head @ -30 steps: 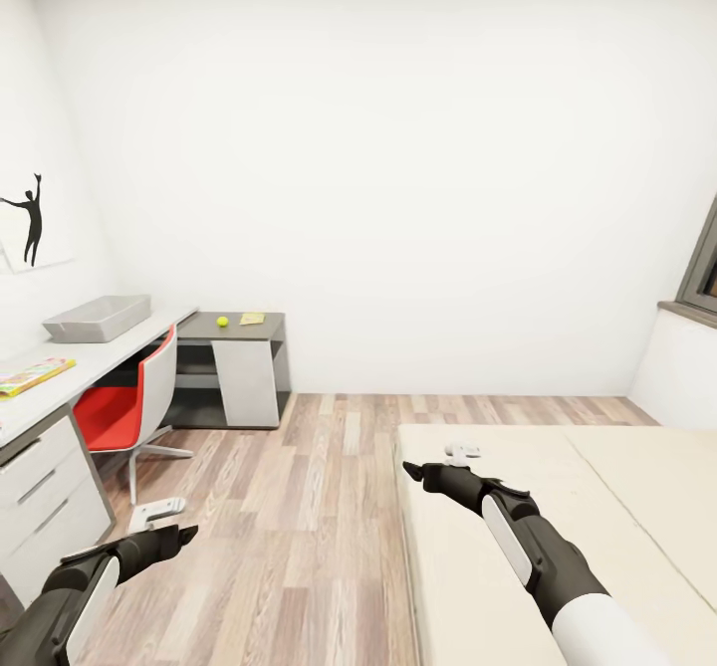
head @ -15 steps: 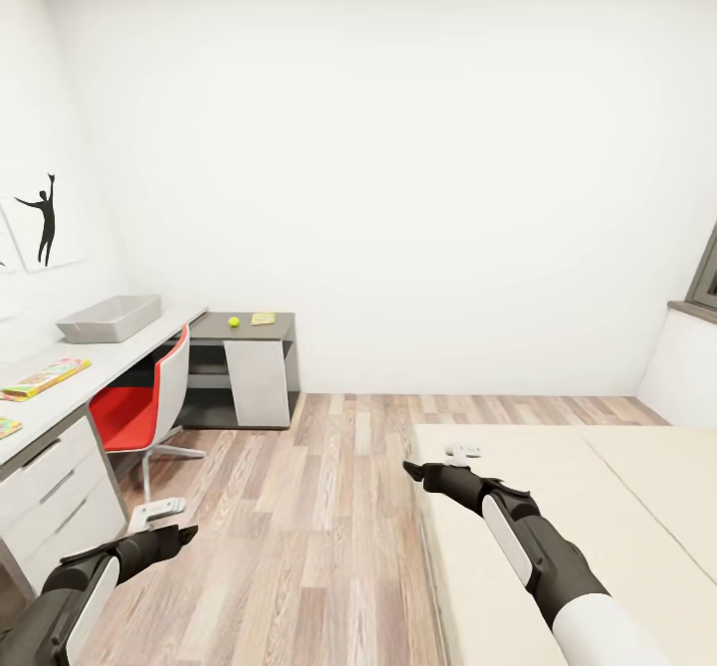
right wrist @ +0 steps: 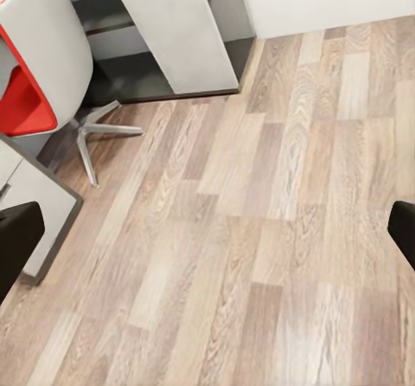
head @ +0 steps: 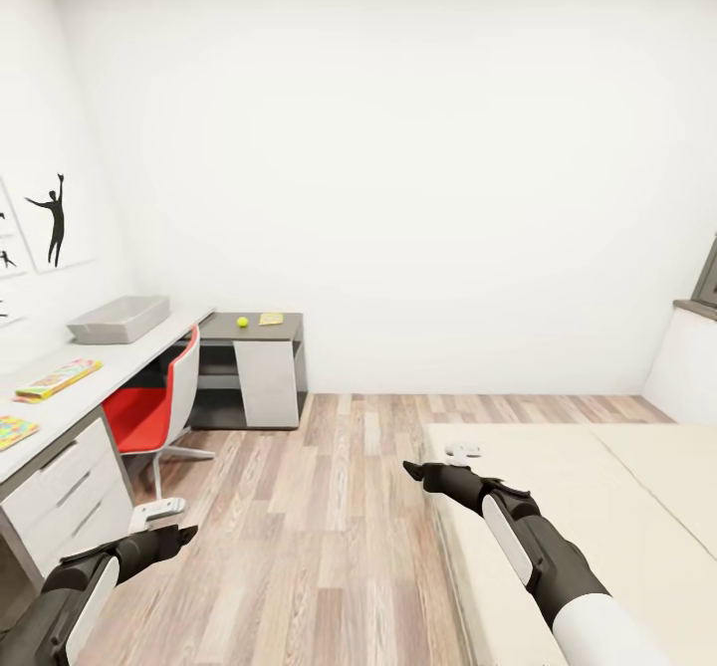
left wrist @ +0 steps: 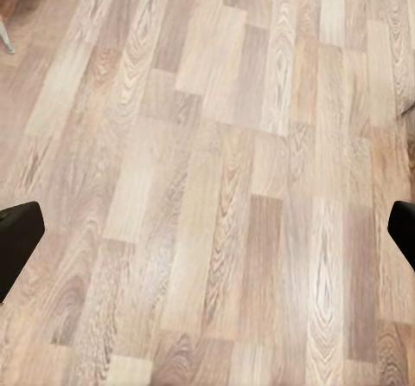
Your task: Put all the toys in the child's room - the three board games (two on the bed and one on the table), the two jigsaw puzzles on the table, and the tennis ball on the table - inside the toy box on the table in the child's room.
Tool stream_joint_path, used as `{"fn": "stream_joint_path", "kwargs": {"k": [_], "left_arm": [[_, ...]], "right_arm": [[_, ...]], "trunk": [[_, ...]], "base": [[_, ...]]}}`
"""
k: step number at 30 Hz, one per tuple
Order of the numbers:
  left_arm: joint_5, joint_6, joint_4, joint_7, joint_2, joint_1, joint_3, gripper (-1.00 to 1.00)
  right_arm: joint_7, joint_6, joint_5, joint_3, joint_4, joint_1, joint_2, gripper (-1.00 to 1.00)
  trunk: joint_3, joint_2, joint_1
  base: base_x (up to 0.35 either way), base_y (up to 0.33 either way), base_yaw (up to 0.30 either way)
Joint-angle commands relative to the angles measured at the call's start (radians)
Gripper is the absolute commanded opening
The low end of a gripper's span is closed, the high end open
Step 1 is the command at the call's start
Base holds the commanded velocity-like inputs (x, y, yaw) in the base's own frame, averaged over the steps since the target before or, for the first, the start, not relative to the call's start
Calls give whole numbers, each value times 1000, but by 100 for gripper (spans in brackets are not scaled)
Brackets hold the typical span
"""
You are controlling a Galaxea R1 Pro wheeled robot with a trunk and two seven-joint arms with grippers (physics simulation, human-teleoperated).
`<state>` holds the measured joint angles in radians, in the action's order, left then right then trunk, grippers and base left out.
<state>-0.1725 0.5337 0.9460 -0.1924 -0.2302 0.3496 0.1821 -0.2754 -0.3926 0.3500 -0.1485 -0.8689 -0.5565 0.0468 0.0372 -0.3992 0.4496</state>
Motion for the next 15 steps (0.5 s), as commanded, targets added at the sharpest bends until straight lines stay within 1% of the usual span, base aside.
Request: {"fn": "stream_joint_path", "kwargs": {"k": [1,4,8,15], "left_arm": [[-6,6,1,-2,0,0,2,100],[-6,6,1,-2,0,0,2,100],[-6,6,1,-2,0,0,2,100],[-6,6,1,-2,0,0,2,100]], "right_arm": [[1,-5,6,-2,-1,0,0,100],[1,-5,5,-2,-1,0,0,100],[1,-5,5,-2,0,0,0,100],[1,-5,5,-2,1,0,-1,100]], "trunk": [[0,-1,0],[0,-1,0],[0,-1,0],[0,-1,0]], "base": [[0,244,-114],[0,260,-165],[27,277,-232],[101,284,-266]]}}
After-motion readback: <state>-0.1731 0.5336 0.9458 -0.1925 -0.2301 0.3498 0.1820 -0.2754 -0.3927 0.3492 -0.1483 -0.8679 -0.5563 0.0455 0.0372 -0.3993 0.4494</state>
